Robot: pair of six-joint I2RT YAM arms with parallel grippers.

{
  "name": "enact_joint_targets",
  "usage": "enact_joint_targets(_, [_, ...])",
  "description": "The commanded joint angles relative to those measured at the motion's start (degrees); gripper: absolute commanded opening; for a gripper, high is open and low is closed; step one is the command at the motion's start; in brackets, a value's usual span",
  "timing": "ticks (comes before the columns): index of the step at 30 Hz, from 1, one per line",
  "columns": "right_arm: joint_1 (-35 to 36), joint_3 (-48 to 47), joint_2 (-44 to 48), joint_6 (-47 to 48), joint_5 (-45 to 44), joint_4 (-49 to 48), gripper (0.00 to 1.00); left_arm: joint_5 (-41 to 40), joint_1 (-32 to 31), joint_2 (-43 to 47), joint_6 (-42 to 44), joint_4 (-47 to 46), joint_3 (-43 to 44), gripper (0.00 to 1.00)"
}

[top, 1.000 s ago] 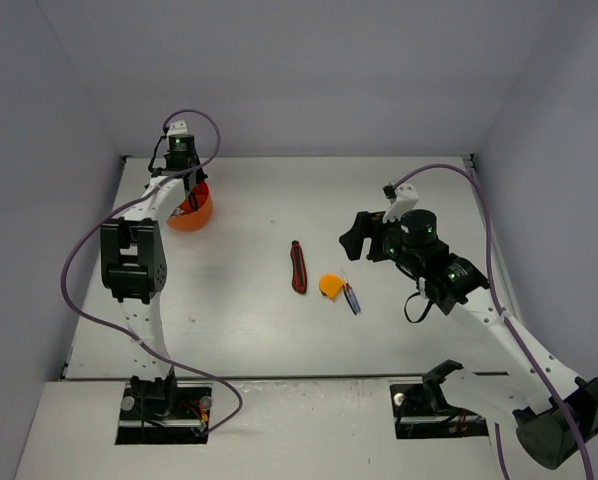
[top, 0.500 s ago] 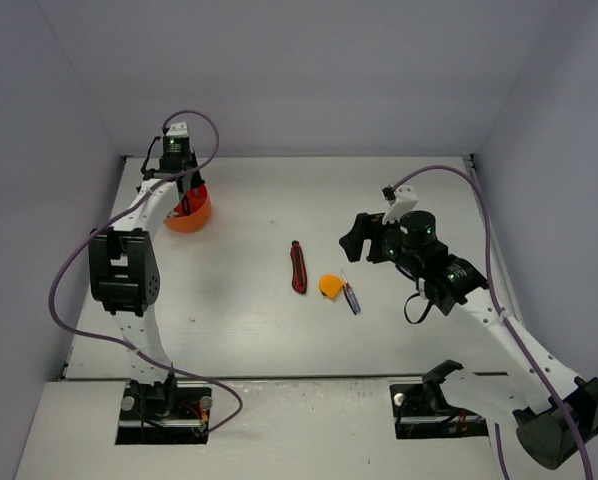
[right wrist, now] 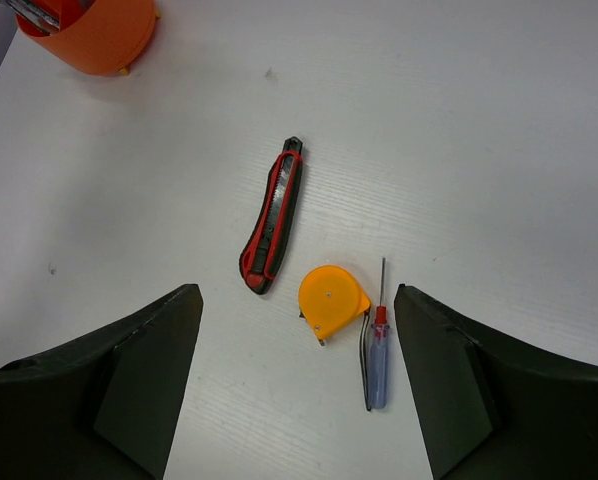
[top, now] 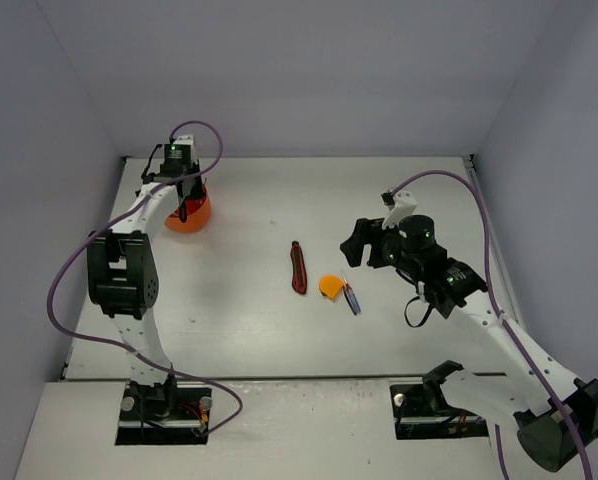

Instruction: Sort the tools into containers

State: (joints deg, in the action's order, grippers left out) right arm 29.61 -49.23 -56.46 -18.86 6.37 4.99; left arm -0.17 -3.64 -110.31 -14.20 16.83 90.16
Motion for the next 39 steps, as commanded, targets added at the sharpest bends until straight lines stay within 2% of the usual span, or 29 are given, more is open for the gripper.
enact_joint_targets(1, [-0.25,0.02,1.72,-0.04,0.74,-2.97,0.75,-1.68,0.21,6.09,4.65,1.02,0.09,0.24])
enact_joint_targets(6, [-0.25,0.65,2.41,-0.04,0.66,-3.0,0.75,-2.64,0.21,8.94,9.5,2.3,-0.94,0.43])
enact_joint_targets(10, [-0.25,0.72,2.24,0.05,0.66,-2.98,0.75,-2.57,0.21,11.77,10.93,2.42,-2.12,0.5])
enact_joint_targets(16, [-0.25,0.11,-1.52,-0.02,0.4,-2.12,0.73,-0.34,-0.05,16.37,8.48,3.35,-2.12,0.54])
enact_joint_targets(24, [0.19,0.01,-12.86,0.05,-2.32,4.27,0.66,3.98,-2.15,21.71,0.16,6.06,-3.36,0.62])
enact_joint_targets(30, [1.01,1.12,-19.61,-0.09,-2.34,6.99,0.61,4.02,-8.89,26.3,-3.77,8.01,-7.05,0.69])
enact_joint_targets(34, [1.24,2.1,-22.09,-1.27,-2.4,7.05,0.56,3.24,-14.31,28.89,-6.49,7.79,-10.04,0.7])
enact_joint_targets(39, [1.24,3.26,-24.26,-2.05,-4.09,7.05,0.42,2.83,-18.77,30.67,-9.5,7.78,-13.74,0.7])
